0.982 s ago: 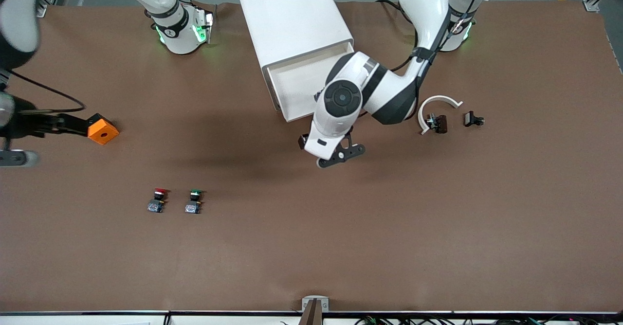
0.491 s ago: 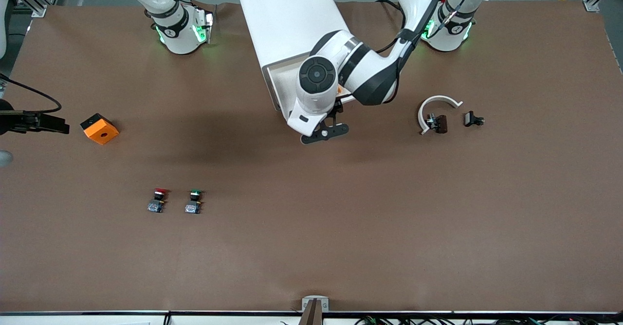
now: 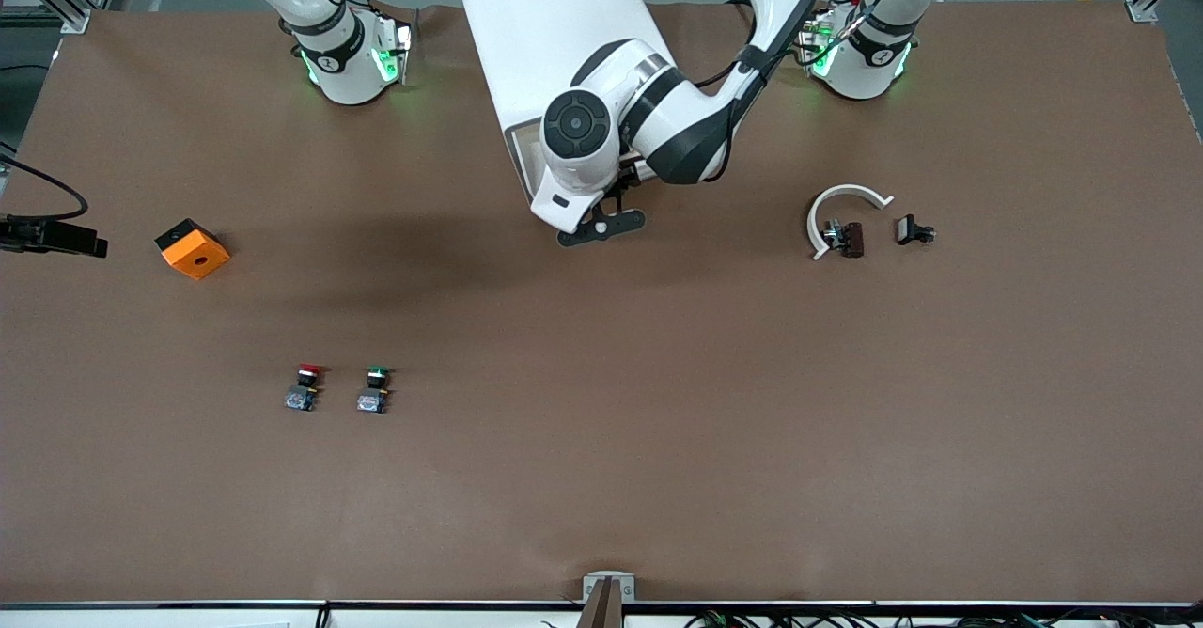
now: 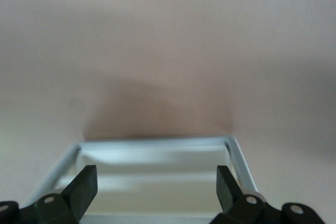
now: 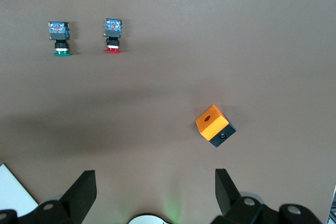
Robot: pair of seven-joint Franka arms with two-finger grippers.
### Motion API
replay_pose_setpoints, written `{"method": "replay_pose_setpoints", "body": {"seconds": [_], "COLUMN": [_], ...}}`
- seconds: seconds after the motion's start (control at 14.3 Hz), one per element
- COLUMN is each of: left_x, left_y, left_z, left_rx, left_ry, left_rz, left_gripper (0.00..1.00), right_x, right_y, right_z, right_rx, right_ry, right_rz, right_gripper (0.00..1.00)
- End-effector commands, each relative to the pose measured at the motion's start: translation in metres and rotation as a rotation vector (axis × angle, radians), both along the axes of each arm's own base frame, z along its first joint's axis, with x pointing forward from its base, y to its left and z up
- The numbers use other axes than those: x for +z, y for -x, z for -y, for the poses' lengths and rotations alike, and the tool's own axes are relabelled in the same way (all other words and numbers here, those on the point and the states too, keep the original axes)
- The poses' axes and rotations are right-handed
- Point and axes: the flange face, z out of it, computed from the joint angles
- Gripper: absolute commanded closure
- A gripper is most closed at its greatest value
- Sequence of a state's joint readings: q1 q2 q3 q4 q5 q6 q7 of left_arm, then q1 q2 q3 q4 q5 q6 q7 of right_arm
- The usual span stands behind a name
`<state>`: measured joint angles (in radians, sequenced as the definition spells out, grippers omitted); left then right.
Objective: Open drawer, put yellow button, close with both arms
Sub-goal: 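Push the drawer fully closed with the left gripper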
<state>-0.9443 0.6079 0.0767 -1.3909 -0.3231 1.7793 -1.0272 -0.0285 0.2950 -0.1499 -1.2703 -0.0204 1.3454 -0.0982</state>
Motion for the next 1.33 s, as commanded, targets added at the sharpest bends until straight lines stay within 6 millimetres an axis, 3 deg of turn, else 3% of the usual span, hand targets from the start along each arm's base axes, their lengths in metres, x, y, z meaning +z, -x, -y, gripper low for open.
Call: {"method": "replay_pose_setpoints", "body": {"seconds": [0.0,0.49,0.63,0.77,1.05,1.26], "left_x": [0.008,-0.008,-0.010,-0.014,-0.014,-0.014], "left_y": [0.024,0.062,0.062,0.061,0.061,0.056], "left_z": [0.007,0.026,0.024,0.024,0.025,0.022], "left_rx": [0.021,0.075,0.083,0.083,0.102,0.104], "left_ry": [0.017,-0.001,0.001,-0.005,0.017,0.010], "left_rz": [-0.090,-0.216,-0.229,-0.231,-0.262,-0.251], "left_gripper": [0.00,0.00,0.00,0.00,0.00,0.00], "right_x": [0.005,0.020,0.035,0.045,0.076,0.081], "right_y": [0.004,0.009,0.015,0.020,0.035,0.053], "right_z": [0.003,0.005,0.001,0.011,0.003,0.002], "right_rx": [-0.007,-0.018,-0.015,-0.030,-0.017,-0.016], "right_ry": [0.000,-0.003,-0.048,-0.050,-0.053,-0.060], "right_rz": [0.002,0.015,0.050,0.080,0.141,0.131], "right_gripper": [0.00,0.00,0.00,0.00,0.00,0.00]}}
